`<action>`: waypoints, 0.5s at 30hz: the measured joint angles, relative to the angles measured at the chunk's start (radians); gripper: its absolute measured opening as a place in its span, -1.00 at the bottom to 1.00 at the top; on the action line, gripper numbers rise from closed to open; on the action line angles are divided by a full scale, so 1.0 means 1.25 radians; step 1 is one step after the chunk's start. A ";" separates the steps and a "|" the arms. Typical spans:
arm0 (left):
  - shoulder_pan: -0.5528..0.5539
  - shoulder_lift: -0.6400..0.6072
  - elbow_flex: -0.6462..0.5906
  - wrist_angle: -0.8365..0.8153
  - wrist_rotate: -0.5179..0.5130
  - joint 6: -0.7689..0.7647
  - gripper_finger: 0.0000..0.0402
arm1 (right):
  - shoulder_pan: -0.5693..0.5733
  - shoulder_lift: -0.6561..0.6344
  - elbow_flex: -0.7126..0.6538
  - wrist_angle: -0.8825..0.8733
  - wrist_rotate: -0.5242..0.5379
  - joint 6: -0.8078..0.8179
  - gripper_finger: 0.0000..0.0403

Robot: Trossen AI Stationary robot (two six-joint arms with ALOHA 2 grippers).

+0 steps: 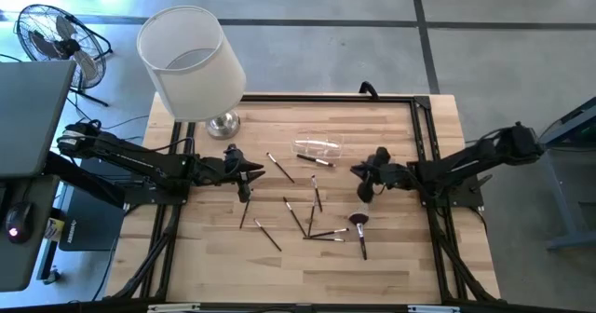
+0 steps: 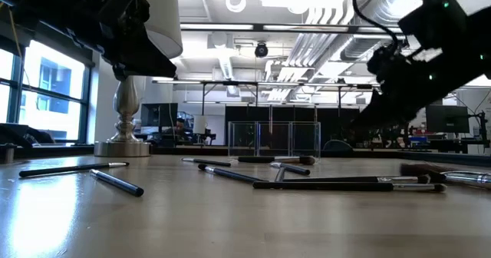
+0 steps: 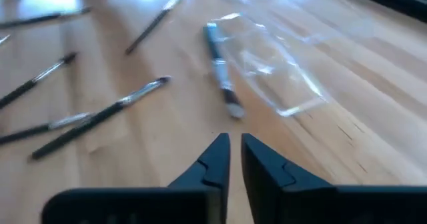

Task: Put items in baskets/containers
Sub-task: Put the foundation brush into the transparent organizer

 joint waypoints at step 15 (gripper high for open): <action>0.000 0.000 0.000 -0.002 -0.062 0.000 -0.55 | -0.002 0.408 0.057 0.331 0.007 -0.170 -0.19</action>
